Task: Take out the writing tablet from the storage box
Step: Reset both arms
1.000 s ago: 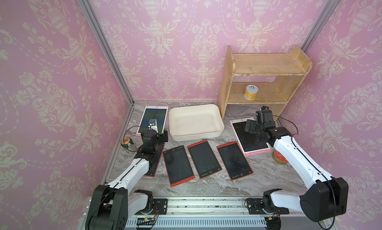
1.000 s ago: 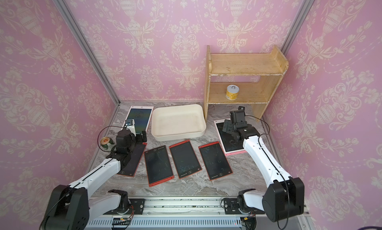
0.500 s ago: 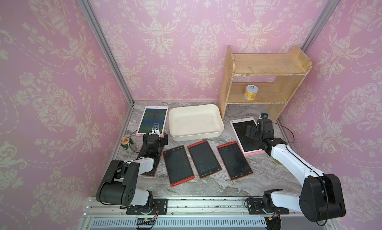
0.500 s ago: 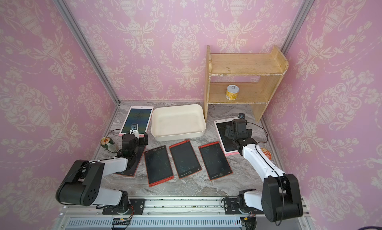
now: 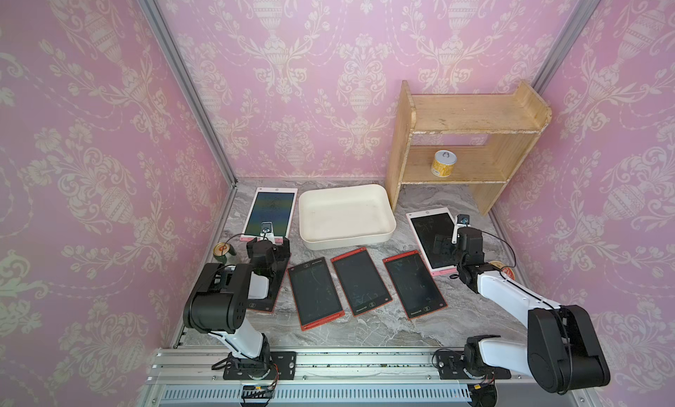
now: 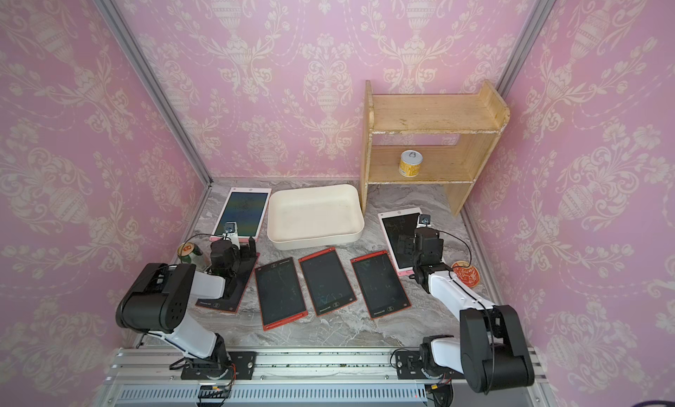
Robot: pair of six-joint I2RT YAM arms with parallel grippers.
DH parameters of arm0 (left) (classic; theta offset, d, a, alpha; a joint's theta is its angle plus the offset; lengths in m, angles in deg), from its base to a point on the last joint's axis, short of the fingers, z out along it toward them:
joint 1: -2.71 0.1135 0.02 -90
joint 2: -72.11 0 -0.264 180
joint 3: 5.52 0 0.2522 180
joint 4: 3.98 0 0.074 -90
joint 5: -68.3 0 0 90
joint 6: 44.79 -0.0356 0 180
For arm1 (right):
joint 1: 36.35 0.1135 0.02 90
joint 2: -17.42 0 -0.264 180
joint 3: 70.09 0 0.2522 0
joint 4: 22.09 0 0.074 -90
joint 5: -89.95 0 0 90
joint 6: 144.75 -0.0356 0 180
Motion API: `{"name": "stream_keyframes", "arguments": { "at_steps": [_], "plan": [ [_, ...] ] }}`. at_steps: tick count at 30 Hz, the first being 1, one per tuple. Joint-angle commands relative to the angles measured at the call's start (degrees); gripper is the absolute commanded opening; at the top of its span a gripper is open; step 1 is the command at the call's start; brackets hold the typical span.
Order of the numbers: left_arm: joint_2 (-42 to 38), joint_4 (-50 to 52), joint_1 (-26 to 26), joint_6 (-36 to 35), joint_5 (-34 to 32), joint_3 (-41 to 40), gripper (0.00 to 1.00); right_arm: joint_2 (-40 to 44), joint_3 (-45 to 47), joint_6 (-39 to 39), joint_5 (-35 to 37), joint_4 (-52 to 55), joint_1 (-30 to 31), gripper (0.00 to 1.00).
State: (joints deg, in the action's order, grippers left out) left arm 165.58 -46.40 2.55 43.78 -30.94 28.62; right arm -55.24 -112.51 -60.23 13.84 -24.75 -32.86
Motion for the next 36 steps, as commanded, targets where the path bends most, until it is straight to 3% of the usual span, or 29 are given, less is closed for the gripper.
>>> {"name": "stream_keyframes", "arguments": {
  "at_steps": [1,11,18,23,25,29,36],
  "plan": [
    [0.3,-2.8,0.5,1.5,3.3,-0.4,0.99,1.6,2.4,1.5,-2.5,-7.6,-0.4,1.0],
    [0.2,-2.0,0.7,1.8,3.4,-0.1,0.99,-5.1,2.9,0.6,-6.6,-17.2,-2.2,1.0],
    [0.3,-1.9,0.7,1.8,3.2,-0.1,0.99,-11.5,3.5,0.8,-5.1,-25.3,-2.2,1.0],
    [0.2,-2.0,0.7,1.8,3.2,-0.1,0.99,-12.6,5.2,1.8,-9.9,-28.5,-2.7,1.0],
    [0.3,-2.0,0.7,1.8,3.2,-0.2,0.99,-15.6,8.7,2.5,-11.3,-38.6,-2.7,1.0],
    [0.2,-2.0,0.7,1.8,3.2,-0.2,0.99,-12.9,6.8,1.7,-9.6,-30.6,-2.8,1.0],
    [0.2,-2.0,0.7,1.8,3.2,-0.1,0.99,-13.2,5.6,3.0,-11.7,-28.6,-2.6,1.0]
  ]
}}
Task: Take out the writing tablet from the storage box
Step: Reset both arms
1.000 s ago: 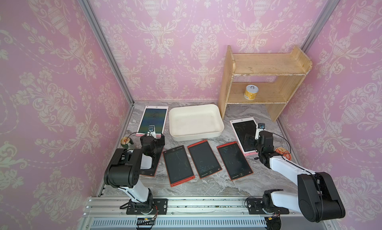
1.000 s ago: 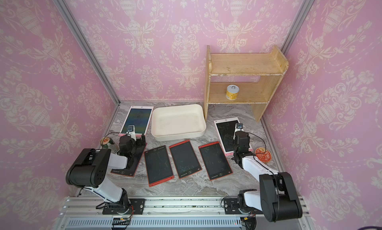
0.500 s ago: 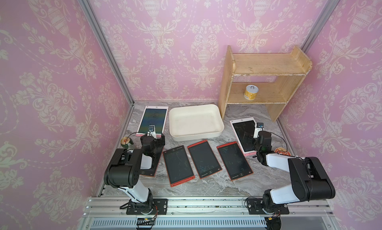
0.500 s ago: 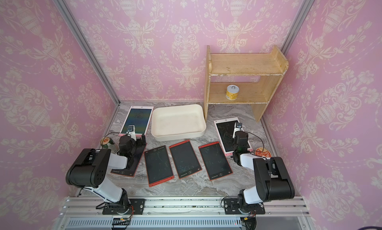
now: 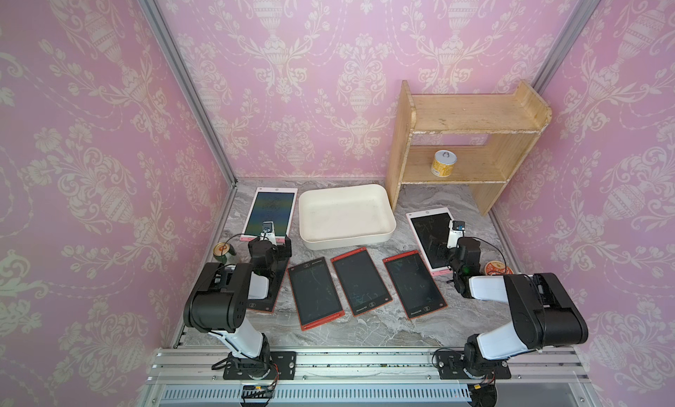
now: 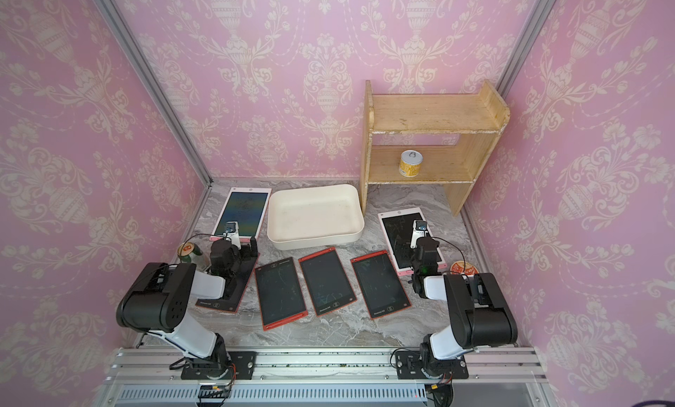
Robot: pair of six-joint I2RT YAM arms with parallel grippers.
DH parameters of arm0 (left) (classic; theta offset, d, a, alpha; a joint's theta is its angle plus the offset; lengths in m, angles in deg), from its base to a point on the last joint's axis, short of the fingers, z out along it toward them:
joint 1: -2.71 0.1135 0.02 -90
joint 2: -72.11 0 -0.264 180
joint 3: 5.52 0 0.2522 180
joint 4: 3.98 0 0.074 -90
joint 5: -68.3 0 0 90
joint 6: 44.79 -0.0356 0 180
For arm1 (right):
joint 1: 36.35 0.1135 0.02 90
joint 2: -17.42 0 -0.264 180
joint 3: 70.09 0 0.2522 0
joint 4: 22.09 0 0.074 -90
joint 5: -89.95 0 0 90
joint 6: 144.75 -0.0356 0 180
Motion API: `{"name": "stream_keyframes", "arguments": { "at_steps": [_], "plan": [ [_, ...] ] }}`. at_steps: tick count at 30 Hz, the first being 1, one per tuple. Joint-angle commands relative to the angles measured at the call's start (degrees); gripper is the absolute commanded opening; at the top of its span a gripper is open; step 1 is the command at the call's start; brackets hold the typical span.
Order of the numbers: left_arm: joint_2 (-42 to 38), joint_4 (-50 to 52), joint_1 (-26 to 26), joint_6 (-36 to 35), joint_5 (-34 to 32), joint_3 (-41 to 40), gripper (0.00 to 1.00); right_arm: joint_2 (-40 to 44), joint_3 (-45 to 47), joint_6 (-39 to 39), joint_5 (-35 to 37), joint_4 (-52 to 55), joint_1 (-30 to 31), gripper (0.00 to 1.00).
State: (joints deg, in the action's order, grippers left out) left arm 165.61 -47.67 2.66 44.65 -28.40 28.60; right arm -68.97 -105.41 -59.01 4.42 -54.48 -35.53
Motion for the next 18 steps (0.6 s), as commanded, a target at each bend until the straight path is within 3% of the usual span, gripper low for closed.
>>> {"name": "stream_keyframes", "arguments": {
  "at_steps": [1,18],
  "plan": [
    [0.2,-0.7,0.6,0.9,0.7,-0.1,0.99,0.5,-2.3,2.6,-4.4,2.6,0.1,1.0],
    [0.2,0.0,0.9,1.2,1.2,0.3,0.99,0.6,-2.3,2.7,-4.9,2.6,0.0,1.0]
  ]
}}
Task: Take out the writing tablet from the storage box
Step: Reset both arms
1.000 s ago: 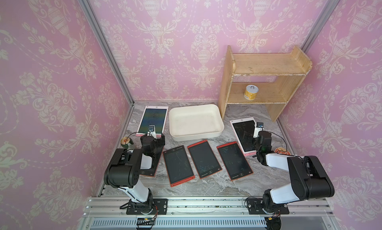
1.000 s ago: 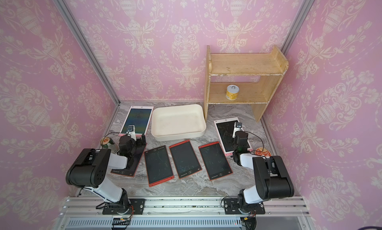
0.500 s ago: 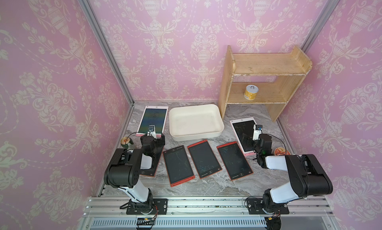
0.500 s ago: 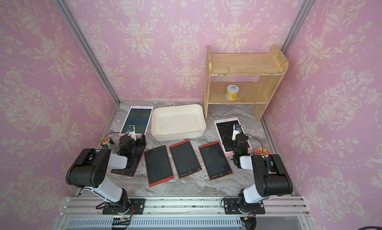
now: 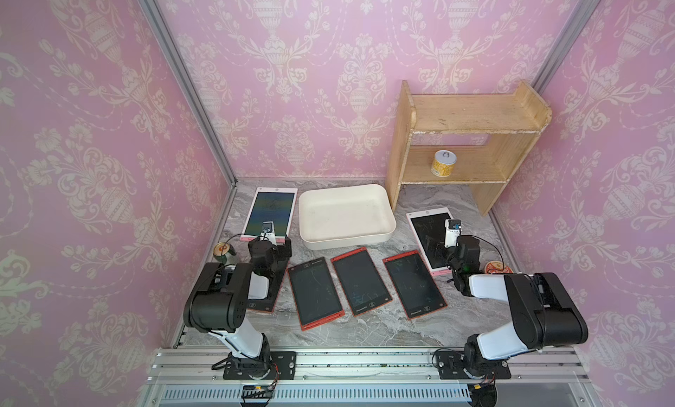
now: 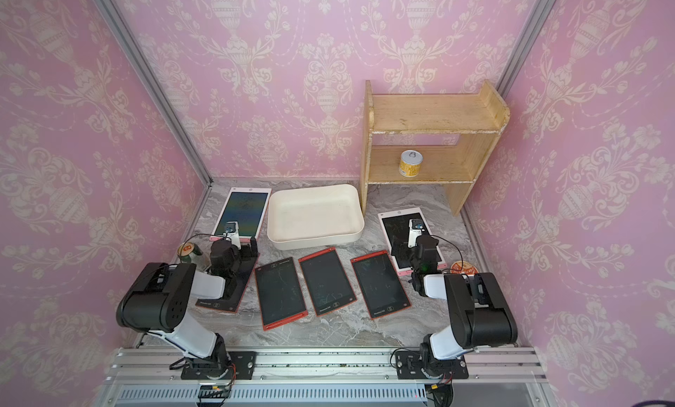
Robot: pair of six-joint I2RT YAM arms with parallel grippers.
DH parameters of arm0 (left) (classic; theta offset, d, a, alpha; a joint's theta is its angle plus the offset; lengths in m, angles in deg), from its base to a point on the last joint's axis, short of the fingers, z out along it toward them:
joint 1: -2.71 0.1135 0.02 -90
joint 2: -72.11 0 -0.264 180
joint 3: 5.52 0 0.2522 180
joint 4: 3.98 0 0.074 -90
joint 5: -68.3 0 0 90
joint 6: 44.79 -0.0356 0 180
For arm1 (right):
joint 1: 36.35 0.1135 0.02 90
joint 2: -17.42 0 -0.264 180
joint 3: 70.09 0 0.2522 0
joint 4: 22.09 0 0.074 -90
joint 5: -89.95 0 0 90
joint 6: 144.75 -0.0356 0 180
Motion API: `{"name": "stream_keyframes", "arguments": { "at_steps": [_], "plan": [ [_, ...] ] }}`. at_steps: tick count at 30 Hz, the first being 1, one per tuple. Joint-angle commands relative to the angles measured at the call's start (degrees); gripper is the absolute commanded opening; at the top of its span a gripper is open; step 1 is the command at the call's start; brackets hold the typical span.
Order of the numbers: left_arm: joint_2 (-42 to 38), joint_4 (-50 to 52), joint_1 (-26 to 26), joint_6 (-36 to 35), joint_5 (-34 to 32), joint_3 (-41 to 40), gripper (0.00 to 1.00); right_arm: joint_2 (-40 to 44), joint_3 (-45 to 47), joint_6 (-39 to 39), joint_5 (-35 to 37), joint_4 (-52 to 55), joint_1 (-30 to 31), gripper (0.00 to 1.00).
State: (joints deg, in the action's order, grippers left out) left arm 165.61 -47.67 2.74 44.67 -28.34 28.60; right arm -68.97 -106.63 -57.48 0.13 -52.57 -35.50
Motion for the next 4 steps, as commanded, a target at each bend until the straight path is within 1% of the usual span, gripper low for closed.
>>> {"name": "stream_keyframes", "arguments": {
  "at_steps": [1,4],
  "plan": [
    [0.2,0.0,0.9,1.2,1.1,0.3,0.99,0.6,-1.0,1.1,-0.6,0.7,0.0,1.0],
    [0.2,-0.3,0.8,1.2,1.0,0.2,0.99,0.6,-1.1,1.2,-0.6,0.7,0.0,1.0]
  ]
}}
